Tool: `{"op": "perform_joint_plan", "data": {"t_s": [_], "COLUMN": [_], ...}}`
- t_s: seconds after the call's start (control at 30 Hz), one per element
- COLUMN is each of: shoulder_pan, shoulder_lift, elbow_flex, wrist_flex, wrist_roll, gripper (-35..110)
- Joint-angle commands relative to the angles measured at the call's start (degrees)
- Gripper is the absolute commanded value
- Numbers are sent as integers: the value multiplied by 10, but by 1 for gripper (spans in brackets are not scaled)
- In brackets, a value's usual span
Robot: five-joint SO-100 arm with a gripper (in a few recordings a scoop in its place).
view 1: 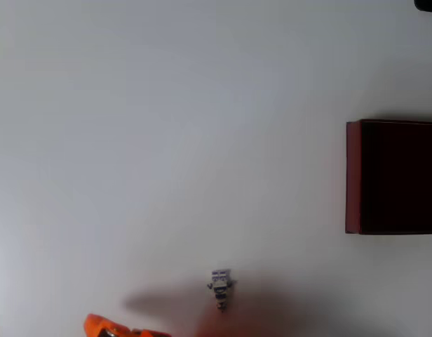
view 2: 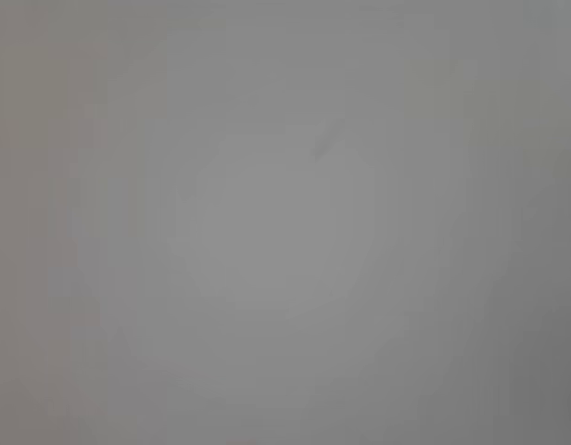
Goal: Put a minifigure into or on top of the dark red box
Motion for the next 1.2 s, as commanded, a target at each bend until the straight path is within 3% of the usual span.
{"op": "perform_joint_plan", "data": {"t_s": [0.0,0.37,0.53,0.8,1.17], "shoulder_pan": [-62,-78,-191,-333,-321], "shoulder_lift": [9,9,9,9,9], "elbow_flex": [-15,-18,-64,-5,-20], "wrist_flex": [51,59,86,-66,-57], "wrist_roll": [-25,-11,27,146,126], "gripper": [0,2,8,4,5]}}
